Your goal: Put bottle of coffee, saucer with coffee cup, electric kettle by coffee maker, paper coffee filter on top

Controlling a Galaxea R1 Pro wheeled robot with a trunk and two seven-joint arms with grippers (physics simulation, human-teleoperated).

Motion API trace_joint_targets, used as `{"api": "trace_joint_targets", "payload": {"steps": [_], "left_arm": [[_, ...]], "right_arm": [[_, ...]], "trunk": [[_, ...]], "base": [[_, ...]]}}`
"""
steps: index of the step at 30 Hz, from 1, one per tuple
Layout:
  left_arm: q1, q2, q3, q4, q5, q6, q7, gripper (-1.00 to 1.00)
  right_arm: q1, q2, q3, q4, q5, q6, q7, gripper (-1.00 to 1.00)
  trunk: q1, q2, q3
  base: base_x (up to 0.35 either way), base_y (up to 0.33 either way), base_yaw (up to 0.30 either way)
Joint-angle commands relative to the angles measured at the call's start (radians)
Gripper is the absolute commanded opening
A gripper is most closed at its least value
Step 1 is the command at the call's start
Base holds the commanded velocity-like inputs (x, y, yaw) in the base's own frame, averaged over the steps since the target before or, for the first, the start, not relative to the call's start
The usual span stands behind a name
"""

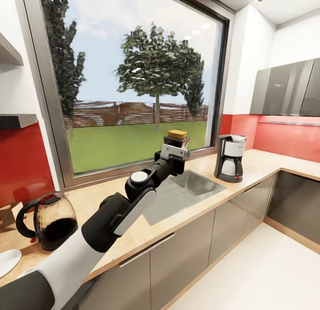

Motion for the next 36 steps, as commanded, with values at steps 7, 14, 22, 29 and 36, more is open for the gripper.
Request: {"api": "trace_joint_targets", "payload": {"steps": [7, 14, 22, 29, 36], "left_arm": [[0.020, 0.002, -0.001, -0.001, 0.007, 0.002, 0.008, -1.00], [0.059, 0.010, -0.002, -0.006, 0.006, -0.058, 0.008, -1.00], [0.147, 0.061, -0.011, -0.041, 0.006, -0.143, 0.006, -1.00], [0.194, 0.092, -0.018, -0.062, 0.006, -0.183, 0.006, -1.00], [0.197, 0.093, -0.026, -0.057, 0.007, -0.187, 0.006, -1.00]], "right_arm": [[-0.001, 0.000, 0.002, 0.002, 0.000, -0.005, 0.001, 1.00], [-0.001, -0.001, 0.003, 0.001, 0.001, -0.004, 0.001, 1.00], [-0.009, -0.019, -0.001, -0.018, -0.003, -0.004, 0.000, 1.00], [-0.044, -0.059, -0.116, -0.057, -0.318, 0.000, 0.004, 1.00], [-0.068, -0.062, -0.151, -0.170, -0.545, 0.013, 0.009, 1.00]], "trunk": [[0.027, -0.051, -0.024], [0.054, -0.100, -0.046], [0.085, -0.156, -0.071], [0.112, -0.205, -0.093], [0.138, -0.254, -0.115]], "base": [[0.000, 0.000, 0.000], [0.000, 0.000, 0.000], [0.000, 0.000, 0.000], [0.000, 0.000, 0.000], [0.000, 0.000, 0.000]]}}
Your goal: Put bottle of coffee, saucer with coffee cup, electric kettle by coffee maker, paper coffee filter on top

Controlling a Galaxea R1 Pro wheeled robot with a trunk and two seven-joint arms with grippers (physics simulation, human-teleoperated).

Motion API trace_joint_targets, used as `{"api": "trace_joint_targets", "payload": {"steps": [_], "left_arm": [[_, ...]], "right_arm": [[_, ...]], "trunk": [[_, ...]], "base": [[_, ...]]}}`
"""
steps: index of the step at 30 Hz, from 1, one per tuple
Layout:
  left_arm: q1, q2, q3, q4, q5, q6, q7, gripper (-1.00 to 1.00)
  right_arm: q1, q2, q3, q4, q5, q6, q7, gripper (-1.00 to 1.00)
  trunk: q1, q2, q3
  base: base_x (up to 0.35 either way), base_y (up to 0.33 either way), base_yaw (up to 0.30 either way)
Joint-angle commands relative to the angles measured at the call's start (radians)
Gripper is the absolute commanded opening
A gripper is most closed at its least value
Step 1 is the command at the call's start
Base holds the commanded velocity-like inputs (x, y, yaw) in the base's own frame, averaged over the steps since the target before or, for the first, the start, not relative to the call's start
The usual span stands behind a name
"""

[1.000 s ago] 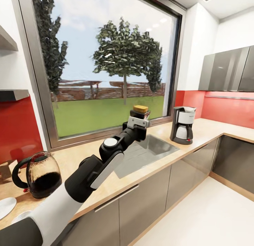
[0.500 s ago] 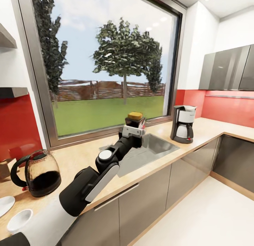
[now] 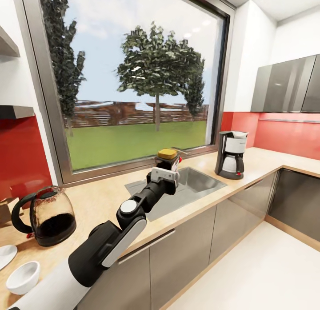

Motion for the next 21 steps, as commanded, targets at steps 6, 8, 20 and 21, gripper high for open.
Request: {"api": "trace_joint_targets", "payload": {"steps": [6, 8, 20, 21], "left_arm": [[-0.001, 0.000, -0.003, 0.001, 0.007, 0.003, 0.008, -1.00], [-0.001, 0.000, -0.003, 0.001, 0.007, 0.003, 0.008, -1.00], [-0.001, 0.000, -0.003, 0.008, 0.010, 0.003, 0.008, -1.00], [-0.001, 0.000, -0.003, 0.009, 0.011, 0.003, 0.008, -1.00]], "right_arm": [[-0.004, 0.000, -0.007, -0.122, -0.039, 0.255, 0.009, 1.00], [0.001, 0.000, -0.007, -0.162, -0.046, 0.310, 0.012, 1.00], [0.004, -0.001, -0.007, -0.190, -0.052, 0.347, 0.014, 1.00], [0.004, -0.001, -0.006, -0.190, -0.052, 0.347, 0.014, 1.00]], "trunk": [[0.023, -0.043, -0.021], [0.031, -0.057, -0.027], [0.077, -0.141, -0.064], [0.081, -0.148, -0.067]], "base": [[0.000, 0.000, 0.000], [0.000, 0.000, 0.000], [0.000, 0.000, 0.000], [0.000, 0.000, -0.018]]}}
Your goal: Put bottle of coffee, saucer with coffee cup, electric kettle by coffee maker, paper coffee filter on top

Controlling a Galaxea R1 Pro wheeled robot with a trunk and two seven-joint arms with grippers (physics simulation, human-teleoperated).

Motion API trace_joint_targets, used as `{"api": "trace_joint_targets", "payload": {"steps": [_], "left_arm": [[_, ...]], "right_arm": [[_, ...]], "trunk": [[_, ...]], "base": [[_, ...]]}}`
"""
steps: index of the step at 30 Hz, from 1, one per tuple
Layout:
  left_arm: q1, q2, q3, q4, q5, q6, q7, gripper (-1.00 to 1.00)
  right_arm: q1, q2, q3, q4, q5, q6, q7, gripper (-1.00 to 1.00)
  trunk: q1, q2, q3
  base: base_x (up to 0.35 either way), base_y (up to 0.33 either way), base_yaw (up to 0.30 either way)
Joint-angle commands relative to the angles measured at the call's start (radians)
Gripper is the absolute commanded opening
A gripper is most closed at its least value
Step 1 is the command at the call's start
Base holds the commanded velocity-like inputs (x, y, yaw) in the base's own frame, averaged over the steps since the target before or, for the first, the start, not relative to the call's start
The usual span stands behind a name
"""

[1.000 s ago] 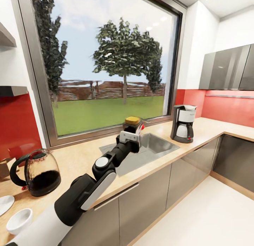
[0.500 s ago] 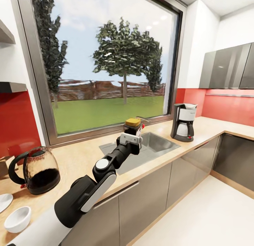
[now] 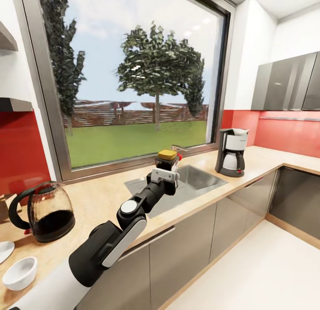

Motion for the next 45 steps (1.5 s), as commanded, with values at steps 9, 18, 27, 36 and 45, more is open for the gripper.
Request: {"api": "trace_joint_targets", "payload": {"steps": [9, 18, 27, 36, 45], "left_arm": [[-0.001, 0.000, -0.003, -0.001, 0.008, 0.002, 0.007, -1.00], [-0.001, 0.000, -0.003, -0.001, 0.009, 0.002, 0.007, -1.00], [-0.001, 0.000, -0.002, 0.002, 0.010, 0.002, 0.009, -1.00], [-0.001, 0.000, -0.002, 0.002, 0.010, 0.002, 0.009, -1.00], [-0.001, 0.000, -0.002, 0.002, 0.010, 0.000, 0.010, -1.00]], "right_arm": [[0.001, 0.000, -0.003, -0.003, 0.011, 0.004, 0.004, 1.00], [0.001, 0.000, -0.001, 0.011, 0.014, -0.047, 0.001, 1.00], [0.001, 0.001, -0.003, 0.031, 0.013, -0.090, 0.004, 1.00], [0.001, 0.001, -0.001, 0.032, 0.013, -0.091, 0.003, 1.00], [0.001, 0.001, -0.001, 0.032, 0.013, -0.093, 0.002, 1.00]], "trunk": [[0.000, -0.001, 0.005], [0.000, -0.001, 0.007], [0.000, -0.001, 0.007], [0.000, -0.001, 0.012], [0.000, -0.001, 0.017]], "base": [[0.001, 0.000, -0.148], [0.161, -0.104, -0.039], [0.220, -0.249, -0.021], [0.097, -0.140, -0.200], [0.051, -0.076, -0.163]]}}
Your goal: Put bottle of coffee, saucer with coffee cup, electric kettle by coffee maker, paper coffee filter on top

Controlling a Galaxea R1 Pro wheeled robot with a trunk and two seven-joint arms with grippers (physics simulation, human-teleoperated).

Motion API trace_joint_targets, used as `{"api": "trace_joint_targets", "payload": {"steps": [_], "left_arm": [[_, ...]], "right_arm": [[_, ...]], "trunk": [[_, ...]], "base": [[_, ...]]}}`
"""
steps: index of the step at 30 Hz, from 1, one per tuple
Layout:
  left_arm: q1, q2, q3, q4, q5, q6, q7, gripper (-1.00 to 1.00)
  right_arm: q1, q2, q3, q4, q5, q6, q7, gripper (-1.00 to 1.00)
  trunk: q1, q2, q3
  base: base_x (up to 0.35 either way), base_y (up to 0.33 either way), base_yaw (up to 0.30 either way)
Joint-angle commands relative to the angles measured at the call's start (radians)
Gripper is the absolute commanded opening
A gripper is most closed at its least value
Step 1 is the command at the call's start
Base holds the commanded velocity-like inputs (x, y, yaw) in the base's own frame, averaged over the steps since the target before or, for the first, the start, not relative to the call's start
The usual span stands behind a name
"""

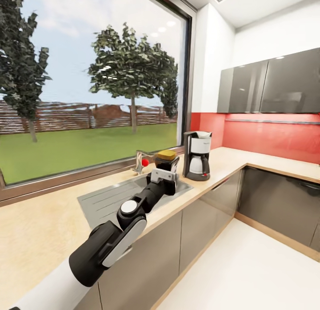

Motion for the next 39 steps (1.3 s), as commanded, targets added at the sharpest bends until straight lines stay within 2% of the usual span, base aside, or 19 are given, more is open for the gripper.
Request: {"api": "trace_joint_targets", "payload": {"steps": [1, 16, 19, 26, 33, 39], "left_arm": [[-0.002, 0.000, -0.002, -0.001, 0.007, 0.003, 0.008, -1.00], [-0.002, 0.000, -0.001, 0.000, 0.009, 0.002, 0.010, -1.00], [-0.002, 0.000, -0.002, 0.011, 0.009, -0.005, 0.010, -1.00], [-0.002, -0.001, -0.002, 0.025, 0.009, -0.068, 0.010, -1.00], [-0.002, -0.001, -0.002, 0.027, 0.009, -0.076, 0.010, -1.00], [-0.002, -0.001, -0.003, 0.027, 0.009, -0.077, 0.010, -1.00]], "right_arm": [[-0.001, 0.000, -0.003, 0.000, 0.011, -0.005, 0.003, 1.00], [-0.001, 0.000, -0.003, 0.000, 0.012, -0.006, 0.000, 1.00], [-0.001, 0.000, -0.003, 0.000, 0.012, -0.006, 0.001, 1.00], [-0.001, 0.000, -0.003, 0.001, 0.012, -0.007, 0.001, 1.00], [-0.001, 0.000, -0.003, 0.001, 0.012, -0.007, 0.000, 1.00], [-0.001, 0.000, -0.002, 0.001, 0.013, -0.007, 0.000, 1.00]], "trunk": [[0.000, -0.001, -0.001], [0.000, -0.001, -0.001], [0.000, -0.001, 0.001], [0.000, -0.001, 0.006], [0.000, -0.001, 0.012], [0.000, -0.001, 0.014]], "base": [[0.140, -0.218, -0.035], [0.173, -0.158, -0.011], [0.079, -0.065, -0.167], [0.016, -0.013, -0.218], [0.022, -0.001, -0.220], [0.228, 0.000, -0.071]]}}
